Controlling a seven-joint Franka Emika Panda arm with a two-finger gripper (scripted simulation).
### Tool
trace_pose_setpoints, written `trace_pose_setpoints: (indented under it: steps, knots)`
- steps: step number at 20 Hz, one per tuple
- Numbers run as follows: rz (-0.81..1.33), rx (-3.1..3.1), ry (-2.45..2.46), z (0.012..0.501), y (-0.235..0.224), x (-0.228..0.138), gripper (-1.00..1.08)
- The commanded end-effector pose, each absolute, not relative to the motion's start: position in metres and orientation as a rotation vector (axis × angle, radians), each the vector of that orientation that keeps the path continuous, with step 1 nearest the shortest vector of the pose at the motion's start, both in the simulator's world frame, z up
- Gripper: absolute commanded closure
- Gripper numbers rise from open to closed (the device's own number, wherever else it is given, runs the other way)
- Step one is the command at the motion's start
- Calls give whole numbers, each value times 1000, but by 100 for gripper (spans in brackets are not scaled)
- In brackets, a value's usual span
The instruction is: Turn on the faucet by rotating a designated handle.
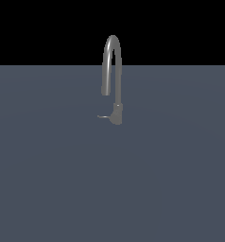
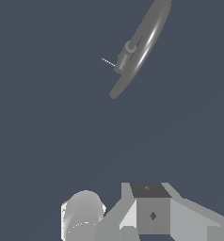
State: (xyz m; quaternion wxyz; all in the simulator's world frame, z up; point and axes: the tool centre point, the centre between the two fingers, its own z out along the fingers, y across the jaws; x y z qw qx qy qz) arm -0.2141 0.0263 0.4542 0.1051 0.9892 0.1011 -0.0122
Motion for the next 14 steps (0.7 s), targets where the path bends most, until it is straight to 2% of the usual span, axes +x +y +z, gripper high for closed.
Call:
trace_pose_setpoints:
  steps: [1, 14]
  knots:
    - [-45, 2840, 391, 444, 31, -203, 108]
    - [-85, 2393, 819, 381, 58, -150, 108]
